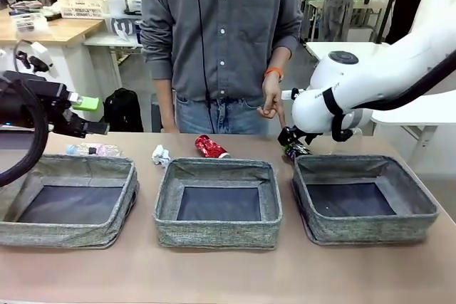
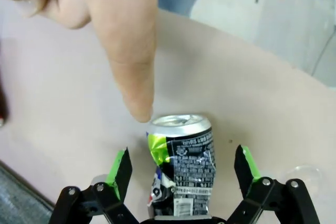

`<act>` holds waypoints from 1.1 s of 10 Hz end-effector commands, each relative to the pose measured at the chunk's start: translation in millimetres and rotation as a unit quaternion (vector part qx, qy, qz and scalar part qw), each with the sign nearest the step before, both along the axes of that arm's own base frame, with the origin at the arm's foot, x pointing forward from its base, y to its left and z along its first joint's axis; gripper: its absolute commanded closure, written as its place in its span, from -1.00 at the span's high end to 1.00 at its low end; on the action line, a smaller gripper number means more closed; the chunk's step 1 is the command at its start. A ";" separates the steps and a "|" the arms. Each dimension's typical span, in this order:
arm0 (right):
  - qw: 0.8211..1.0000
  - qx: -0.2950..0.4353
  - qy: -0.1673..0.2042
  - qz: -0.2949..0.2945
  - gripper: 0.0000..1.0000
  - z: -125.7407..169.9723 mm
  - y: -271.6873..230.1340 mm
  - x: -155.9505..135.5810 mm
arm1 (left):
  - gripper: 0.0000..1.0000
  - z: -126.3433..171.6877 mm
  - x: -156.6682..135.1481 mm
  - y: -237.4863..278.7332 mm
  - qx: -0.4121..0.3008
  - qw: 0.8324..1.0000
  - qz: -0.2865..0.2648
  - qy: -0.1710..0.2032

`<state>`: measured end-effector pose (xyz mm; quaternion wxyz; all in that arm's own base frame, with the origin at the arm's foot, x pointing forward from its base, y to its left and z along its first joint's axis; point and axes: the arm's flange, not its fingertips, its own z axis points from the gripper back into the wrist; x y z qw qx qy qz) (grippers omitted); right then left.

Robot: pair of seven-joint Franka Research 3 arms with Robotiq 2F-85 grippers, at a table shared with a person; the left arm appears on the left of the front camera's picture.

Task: Sort the waste into the appropriate baskets.
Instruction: Pick up the waste item pointed out by the person.

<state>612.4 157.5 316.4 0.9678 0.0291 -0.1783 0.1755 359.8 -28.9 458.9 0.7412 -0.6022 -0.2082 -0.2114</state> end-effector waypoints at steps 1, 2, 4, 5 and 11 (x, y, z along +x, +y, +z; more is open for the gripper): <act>1.000 0.000 -0.002 0.003 1.00 -2.4 -4.2 5.3 | 1.00 0.3 0.3 -2.7 -0.013 1.000 0.001 -0.013; 1.000 -0.001 0.005 0.003 1.00 -5.0 -4.9 6.2 | 1.00 0.3 0.3 -2.7 -0.013 1.000 0.001 -0.013; 1.000 -0.008 0.006 -0.008 1.00 -8.0 -6.2 6.5 | 1.00 0.3 0.3 -2.7 -0.013 1.000 0.001 -0.013; 1.000 -0.019 0.001 -0.013 1.00 -9.1 -6.8 6.1 | 1.00 0.3 0.3 -2.7 -0.013 1.000 0.001 -0.013; 0.999 -0.038 0.007 -0.014 0.10 -14.6 -7.8 3.9 | 1.00 0.3 0.3 -2.7 -0.013 1.000 0.001 -0.013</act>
